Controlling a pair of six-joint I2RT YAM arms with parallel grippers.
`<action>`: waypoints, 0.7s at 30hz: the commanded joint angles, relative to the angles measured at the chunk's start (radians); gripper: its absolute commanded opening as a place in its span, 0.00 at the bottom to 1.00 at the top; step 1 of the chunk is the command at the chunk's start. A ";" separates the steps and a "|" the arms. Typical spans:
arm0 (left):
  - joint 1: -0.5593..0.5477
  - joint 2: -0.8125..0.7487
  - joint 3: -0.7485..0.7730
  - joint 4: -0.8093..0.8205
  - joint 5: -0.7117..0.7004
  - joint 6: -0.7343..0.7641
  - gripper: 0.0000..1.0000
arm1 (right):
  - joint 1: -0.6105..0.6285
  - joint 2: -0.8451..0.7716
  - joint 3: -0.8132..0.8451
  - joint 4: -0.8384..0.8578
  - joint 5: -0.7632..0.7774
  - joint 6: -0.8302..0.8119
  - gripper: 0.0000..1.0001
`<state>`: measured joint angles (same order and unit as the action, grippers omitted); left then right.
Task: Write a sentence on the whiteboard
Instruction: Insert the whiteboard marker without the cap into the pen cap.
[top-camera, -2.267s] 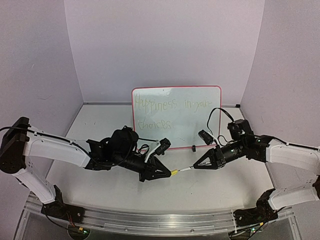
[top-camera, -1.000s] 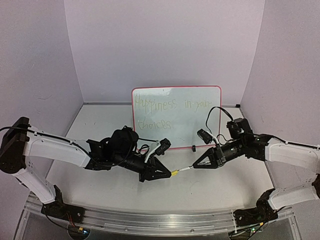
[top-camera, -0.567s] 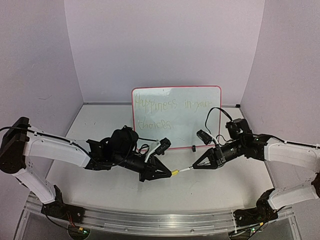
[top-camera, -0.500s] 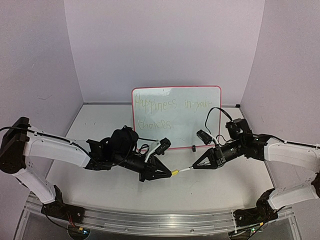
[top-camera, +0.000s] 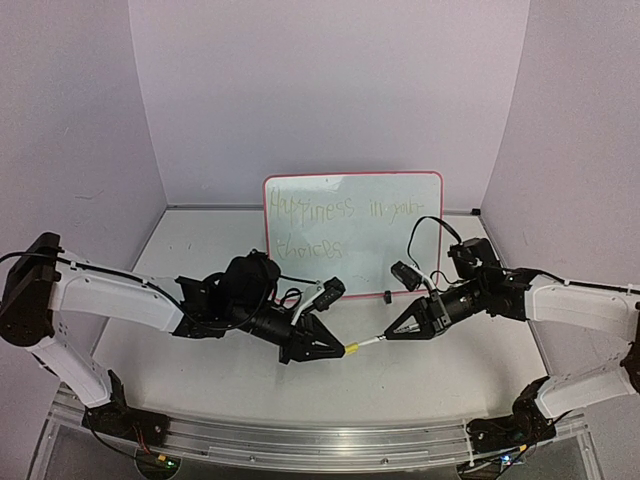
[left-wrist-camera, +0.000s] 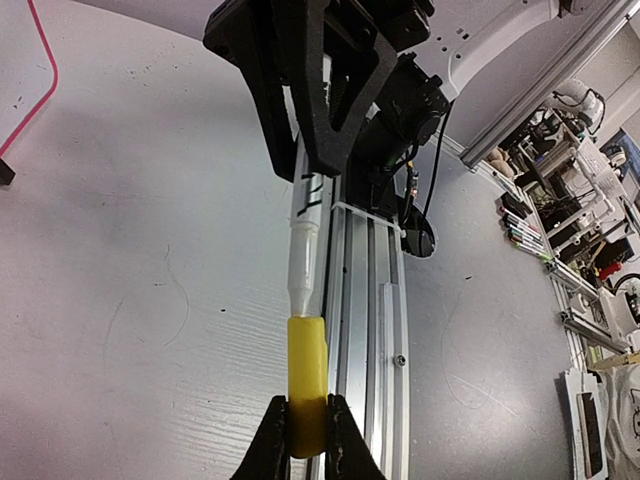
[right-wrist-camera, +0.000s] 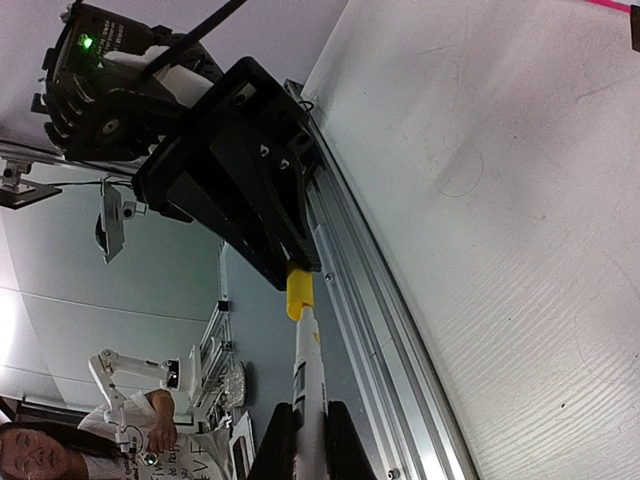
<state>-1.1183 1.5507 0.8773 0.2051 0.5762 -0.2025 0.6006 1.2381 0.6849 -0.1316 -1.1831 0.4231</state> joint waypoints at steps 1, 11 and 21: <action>-0.001 0.017 0.080 0.010 0.031 0.036 0.00 | 0.002 0.012 0.027 0.026 -0.026 -0.018 0.00; -0.002 0.067 0.164 -0.025 0.062 0.067 0.00 | 0.010 0.027 0.034 0.048 -0.032 -0.024 0.00; -0.001 0.114 0.215 0.005 0.090 0.055 0.00 | 0.011 0.029 0.028 0.109 -0.047 0.007 0.00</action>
<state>-1.1131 1.6426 1.0150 0.1463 0.6319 -0.1551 0.6040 1.2608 0.6868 -0.0920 -1.2182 0.4273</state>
